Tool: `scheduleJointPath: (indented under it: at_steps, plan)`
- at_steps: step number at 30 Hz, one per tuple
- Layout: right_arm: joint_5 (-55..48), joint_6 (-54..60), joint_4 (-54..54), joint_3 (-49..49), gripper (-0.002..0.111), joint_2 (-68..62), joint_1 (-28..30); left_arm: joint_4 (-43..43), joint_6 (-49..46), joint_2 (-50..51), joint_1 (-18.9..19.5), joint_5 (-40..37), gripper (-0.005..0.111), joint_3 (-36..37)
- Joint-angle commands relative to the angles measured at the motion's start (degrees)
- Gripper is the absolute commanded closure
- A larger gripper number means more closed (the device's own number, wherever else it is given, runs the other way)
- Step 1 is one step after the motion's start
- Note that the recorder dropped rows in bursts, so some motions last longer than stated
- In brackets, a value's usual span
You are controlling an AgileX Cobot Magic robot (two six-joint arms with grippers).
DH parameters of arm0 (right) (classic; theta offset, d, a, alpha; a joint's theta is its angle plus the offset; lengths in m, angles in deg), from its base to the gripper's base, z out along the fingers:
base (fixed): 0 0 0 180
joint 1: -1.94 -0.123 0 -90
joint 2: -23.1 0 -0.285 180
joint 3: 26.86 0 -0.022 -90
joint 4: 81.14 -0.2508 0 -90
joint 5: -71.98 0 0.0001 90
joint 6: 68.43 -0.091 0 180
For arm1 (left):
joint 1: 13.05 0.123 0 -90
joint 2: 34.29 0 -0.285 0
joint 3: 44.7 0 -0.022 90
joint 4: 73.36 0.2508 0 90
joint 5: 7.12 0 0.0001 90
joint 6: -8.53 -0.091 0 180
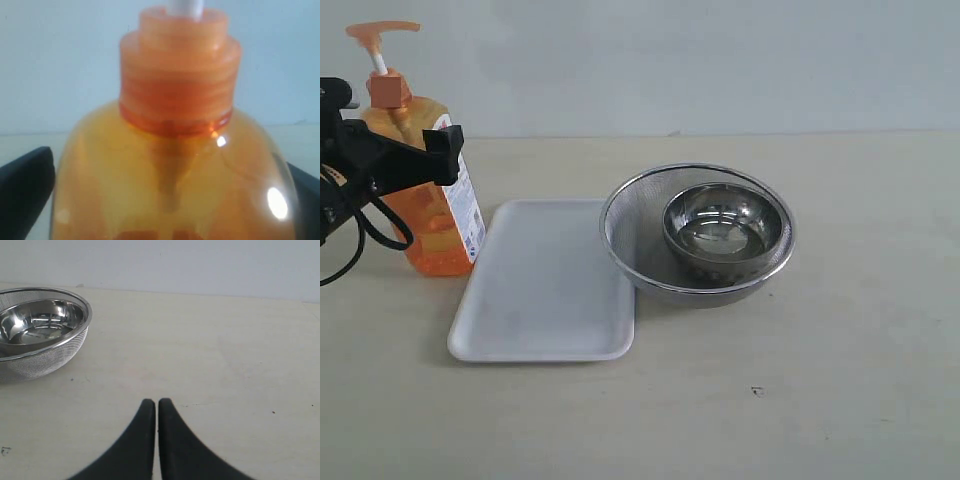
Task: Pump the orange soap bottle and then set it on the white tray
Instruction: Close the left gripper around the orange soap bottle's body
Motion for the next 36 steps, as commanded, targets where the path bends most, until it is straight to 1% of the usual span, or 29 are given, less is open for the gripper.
scheduleJointPath:
  at_steps: [1, 18, 21, 23, 24, 28, 30, 31, 32, 36]
  plan:
    - [0.23, 0.08, 0.03, -0.03, 0.108, 0.29, 0.35, 0.11, 0.52, 0.07, -0.11, 0.5, -0.004, -0.23]
    - [0.23, 0.07, 0.03, -0.03, 0.108, 0.29, 0.35, -0.06, 0.52, 0.07, -0.11, 0.5, -0.003, -0.23]
    - [0.23, 0.17, 0.03, -0.03, 0.108, 0.29, 0.35, -0.06, 0.63, 0.07, -0.11, 0.5, 0.003, -0.23]
    - [0.23, 0.17, 0.03, -0.03, 0.108, 0.29, 0.35, -0.06, 0.61, 0.07, -0.11, 0.5, 0.016, -0.23]
    - [0.23, 0.17, 0.03, -0.03, 0.108, 0.29, 0.35, -0.06, 0.61, 0.07, -0.11, 0.5, 0.024, -0.23]
    - [0.23, 0.06, 0.03, -0.03, 0.108, 0.29, 0.35, 0.06, 0.61, 0.07, -0.11, 0.04, 0.066, -0.23]
    - [0.23, 0.06, 0.03, -0.03, 0.108, 0.29, 0.35, 0.06, 0.61, 0.07, -0.11, 0.0, 0.084, -0.23]
    - [0.23, 0.06, 0.03, -0.03, 0.108, 0.29, 0.35, 0.06, 0.61, 0.07, -0.11, -0.23, 0.096, -0.23]
    - [0.23, 0.06, 0.03, -0.03, 0.108, 0.29, 0.35, 0.06, 0.61, 0.07, -0.11, -0.37, 0.102, -0.23]
    - [0.23, 0.38, 0.03, -0.03, 0.108, 0.29, 0.35, -0.05, 0.51, 0.07, -0.11, -0.37, 0.102, -0.23]
